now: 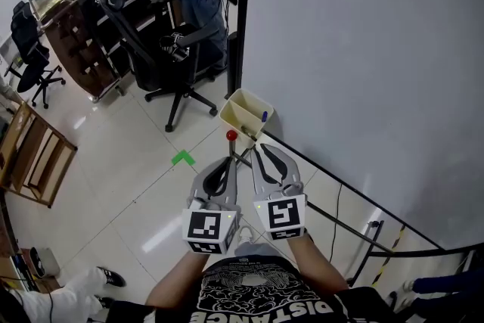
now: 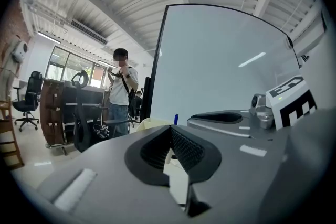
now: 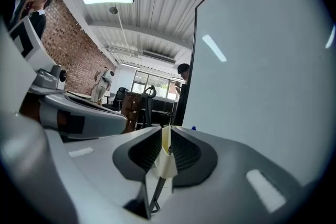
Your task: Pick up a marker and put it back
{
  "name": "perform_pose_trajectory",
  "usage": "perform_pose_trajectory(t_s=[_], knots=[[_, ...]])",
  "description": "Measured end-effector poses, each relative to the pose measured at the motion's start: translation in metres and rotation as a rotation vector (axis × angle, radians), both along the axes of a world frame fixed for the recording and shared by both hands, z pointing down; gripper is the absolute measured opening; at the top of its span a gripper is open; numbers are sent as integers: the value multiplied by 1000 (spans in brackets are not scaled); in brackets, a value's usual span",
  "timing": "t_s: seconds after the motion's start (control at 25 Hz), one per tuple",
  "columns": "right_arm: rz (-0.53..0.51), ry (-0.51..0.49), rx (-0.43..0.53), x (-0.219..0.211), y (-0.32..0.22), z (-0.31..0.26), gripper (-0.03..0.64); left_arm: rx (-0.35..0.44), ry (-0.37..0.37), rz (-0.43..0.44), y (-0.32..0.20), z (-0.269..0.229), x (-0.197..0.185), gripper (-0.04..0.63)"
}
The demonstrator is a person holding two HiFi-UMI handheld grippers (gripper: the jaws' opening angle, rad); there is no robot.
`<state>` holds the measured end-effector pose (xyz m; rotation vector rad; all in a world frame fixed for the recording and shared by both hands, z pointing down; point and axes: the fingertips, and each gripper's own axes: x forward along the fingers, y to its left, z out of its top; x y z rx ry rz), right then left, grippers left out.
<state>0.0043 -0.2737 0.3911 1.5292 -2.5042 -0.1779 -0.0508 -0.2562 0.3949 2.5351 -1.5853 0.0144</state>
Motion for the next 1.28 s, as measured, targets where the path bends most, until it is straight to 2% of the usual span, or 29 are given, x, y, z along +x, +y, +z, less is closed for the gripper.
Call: perform_pose_trajectory(t_s=[0.36,0.44,0.84,1.28], knots=[[8,-80,61,-6,52,-32,35,31,-4,16,39,-10,-6,5],[9,-91,70,-10,64,-38,14,34,-5,16,50,-12,-9,5],[-8,-93,77,-28,121,-37,0,46,5,2,100,-9,-28,5],[-24,-83,73,-30,176,-38,0,52,18,12,150,-9,-22,5]])
